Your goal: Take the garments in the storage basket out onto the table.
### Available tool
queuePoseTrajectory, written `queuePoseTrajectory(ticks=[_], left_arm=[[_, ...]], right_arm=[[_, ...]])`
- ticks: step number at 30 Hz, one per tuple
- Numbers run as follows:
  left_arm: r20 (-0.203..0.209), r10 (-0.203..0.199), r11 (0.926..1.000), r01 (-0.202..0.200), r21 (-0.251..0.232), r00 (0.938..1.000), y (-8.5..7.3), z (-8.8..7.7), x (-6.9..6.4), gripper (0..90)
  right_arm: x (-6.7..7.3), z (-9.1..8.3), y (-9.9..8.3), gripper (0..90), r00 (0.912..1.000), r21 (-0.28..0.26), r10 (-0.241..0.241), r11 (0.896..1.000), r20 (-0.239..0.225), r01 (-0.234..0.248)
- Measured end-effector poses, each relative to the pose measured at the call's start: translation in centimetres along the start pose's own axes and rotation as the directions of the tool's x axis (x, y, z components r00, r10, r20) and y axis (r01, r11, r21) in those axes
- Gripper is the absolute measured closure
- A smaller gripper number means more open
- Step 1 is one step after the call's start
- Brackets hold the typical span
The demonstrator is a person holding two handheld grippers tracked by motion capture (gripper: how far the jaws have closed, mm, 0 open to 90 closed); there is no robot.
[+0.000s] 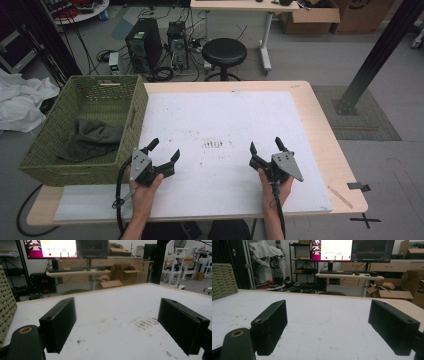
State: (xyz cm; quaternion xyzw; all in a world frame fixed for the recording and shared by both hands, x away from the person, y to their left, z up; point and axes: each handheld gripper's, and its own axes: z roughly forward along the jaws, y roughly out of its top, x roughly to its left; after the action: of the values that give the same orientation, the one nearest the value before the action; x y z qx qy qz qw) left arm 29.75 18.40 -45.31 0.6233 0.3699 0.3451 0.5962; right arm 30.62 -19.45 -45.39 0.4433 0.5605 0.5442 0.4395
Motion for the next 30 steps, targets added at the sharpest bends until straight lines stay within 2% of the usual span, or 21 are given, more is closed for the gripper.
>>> queuePoseTrajectory(ticks=[30], left_arm=[[-0.007, 0.007, 1.0000, -0.007, -0.002, 1.0000, 0.01, 0.01, -0.12, 16.9]], right_arm=[[-0.03, 0.12, 0.04, 15.7, 1.0000, 0.008, 0.001, 1.000, -0.003, -0.001]])
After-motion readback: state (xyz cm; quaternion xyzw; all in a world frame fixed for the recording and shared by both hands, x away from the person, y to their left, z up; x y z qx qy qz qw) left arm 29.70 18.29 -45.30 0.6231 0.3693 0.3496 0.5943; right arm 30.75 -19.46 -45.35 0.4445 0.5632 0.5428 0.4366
